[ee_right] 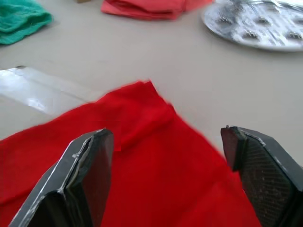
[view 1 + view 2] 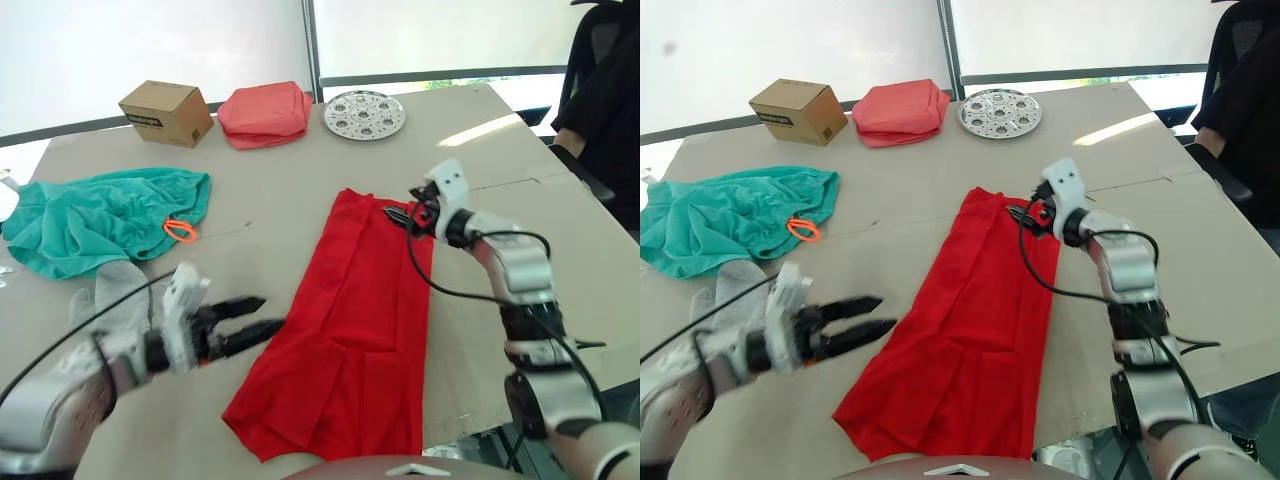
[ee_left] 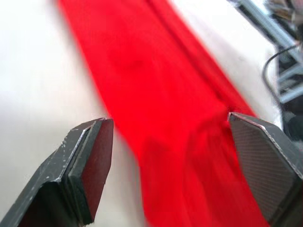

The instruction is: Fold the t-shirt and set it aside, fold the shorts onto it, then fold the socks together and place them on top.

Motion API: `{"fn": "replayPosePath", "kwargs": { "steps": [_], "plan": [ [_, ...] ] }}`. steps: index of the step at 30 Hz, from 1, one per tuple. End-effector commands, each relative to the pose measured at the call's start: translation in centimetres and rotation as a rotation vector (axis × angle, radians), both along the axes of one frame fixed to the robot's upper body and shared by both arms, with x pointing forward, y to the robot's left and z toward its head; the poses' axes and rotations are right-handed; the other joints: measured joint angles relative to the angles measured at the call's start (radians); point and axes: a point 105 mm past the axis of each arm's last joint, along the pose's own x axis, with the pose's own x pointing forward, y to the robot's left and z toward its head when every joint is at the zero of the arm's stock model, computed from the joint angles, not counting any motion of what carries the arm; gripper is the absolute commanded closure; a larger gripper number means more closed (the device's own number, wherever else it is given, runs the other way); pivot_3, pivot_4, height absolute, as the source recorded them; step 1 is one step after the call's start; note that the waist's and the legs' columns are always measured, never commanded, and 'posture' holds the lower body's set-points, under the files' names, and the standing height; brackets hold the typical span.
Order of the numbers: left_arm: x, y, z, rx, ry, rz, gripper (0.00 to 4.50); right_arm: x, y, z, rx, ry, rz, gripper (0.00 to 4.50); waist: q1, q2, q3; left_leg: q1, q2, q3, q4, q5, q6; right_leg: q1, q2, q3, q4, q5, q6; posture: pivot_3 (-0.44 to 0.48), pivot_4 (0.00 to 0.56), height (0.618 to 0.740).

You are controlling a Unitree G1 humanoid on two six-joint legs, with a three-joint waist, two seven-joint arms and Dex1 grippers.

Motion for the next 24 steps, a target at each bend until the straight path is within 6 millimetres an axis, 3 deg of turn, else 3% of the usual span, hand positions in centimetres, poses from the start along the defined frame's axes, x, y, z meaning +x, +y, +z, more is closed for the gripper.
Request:
{"fn": "replayPosePath", "kwargs": {
  "steps": [1, 4, 9, 13, 16, 19, 24],
  "plan": [
    [2.3, -0.3, -1.1, 0.074, 0.003, -0.033, 0.34, -0.5, -2.3, 1.2, 0.037, -0.004, -0.184, 0.67, -0.005, -0.001, -0.001, 0.001, 0.0, 0.001, 0.0, 0.001, -0.001, 0.0, 0.0, 0.001, 0.0, 0.0, 0.0, 0.0, 0.15, 0.74],
    [5.9, -1.3, -1.3, 0.14, -0.074, -0.019, 0.34, -0.5, -3.1, 0.2, 0.069, 0.042, -0.253, 0.67, 0.0, -0.004, -0.002, 0.001, 0.0, 0.0, 0.0, 0.002, -0.003, 0.0, 0.0, 0.0, 0.001, 0.0, 0.0, 0.0, 0.15, 0.74],
    [13.4, -4.1, 1.2, 0.166, -0.242, 0.04, 0.34, 0.6, -3.9, -1.6, 0.031, 0.097, -0.289, 0.67, 0.015, -0.005, -0.002, 0.0, 0.0, 0.0, 0.001, 0.002, -0.004, 0.0, 0.0, 0.0, 0.0, 0.002, 0.002, 0.0, 0.15, 0.74],
    [15.8, -5.9, 1.9, 0.222, -0.276, -0.011, 0.34, 1.3, -3.9, -2.2, 0.013, 0.116, -0.287, 0.67, 0.005, -0.006, -0.002, -0.001, 0.0, -0.001, 0.002, 0.002, -0.004, 0.0, 0.0, -0.001, 0.0, 0.003, 0.002, 0.0, 0.15, 0.74],
    [16.4, -6.6, 2.1, 0.249, -0.302, -0.023, 0.34, 1.9, -3.8, -2.7, -0.029, 0.117, -0.272, 0.67, -0.011, -0.006, -0.002, 0.0, 0.0, 0.0, 0.0, 0.002, -0.003, 0.0, 0.0, 0.0, 0.0, 0.003, 0.002, 0.0, 0.15, 0.74],
    [15.7, -7.0, 2.3, 0.215, -0.299, -0.05, 0.34, 2.7, -3.7, -2.7, -0.041, 0.12, -0.263, 0.67, -0.023, -0.006, -0.002, -0.001, 0.0, -0.001, 0.0, 0.002, -0.003, -0.001, 0.0, 0.0, 0.0, 0.003, 0.002, 0.0, 0.15, 0.74],
    [11.3, -5.4, 2.7, 0.142, -0.243, -0.114, 0.34, 3.7, -3.4, -2.3, -0.053, 0.103, -0.229, 0.67, -0.036, -0.006, -0.002, -0.001, 0.0, -0.001, 0.0, 0.002, -0.003, -0.001, 0.0, 0.001, 0.001, 0.003, 0.002, 0.0, 0.15, 0.74]
  ]
}}
